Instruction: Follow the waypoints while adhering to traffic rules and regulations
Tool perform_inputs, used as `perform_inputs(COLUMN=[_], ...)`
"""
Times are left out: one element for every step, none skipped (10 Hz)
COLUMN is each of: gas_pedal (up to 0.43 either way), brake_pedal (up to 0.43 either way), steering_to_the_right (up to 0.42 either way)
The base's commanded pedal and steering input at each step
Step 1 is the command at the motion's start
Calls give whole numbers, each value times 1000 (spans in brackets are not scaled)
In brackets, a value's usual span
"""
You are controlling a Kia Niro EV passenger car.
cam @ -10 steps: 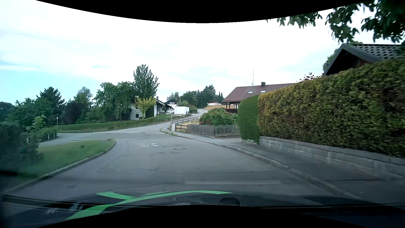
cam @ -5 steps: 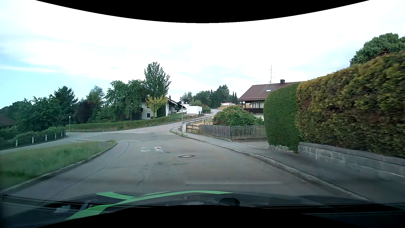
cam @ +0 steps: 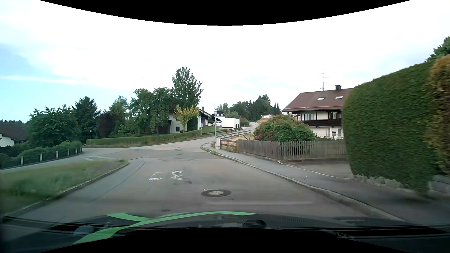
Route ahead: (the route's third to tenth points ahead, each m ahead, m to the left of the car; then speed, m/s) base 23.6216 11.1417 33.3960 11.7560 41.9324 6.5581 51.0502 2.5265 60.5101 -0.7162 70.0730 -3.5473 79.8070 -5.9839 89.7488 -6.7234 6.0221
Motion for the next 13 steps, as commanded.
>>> perform_inputs(gas_pedal=[59, 39, 0, 0, 0, 0, 0, 0, 0, 0, 0, 0, 0], brake_pedal=[0, 0, 0, 0, 0, 0, 0, 0, 0, 0, 0, 0, 0], steering_to_the_right=[-106, -106, -106, -101, -98, -97, -96, -97, -97, -95, -92, -84, -84])
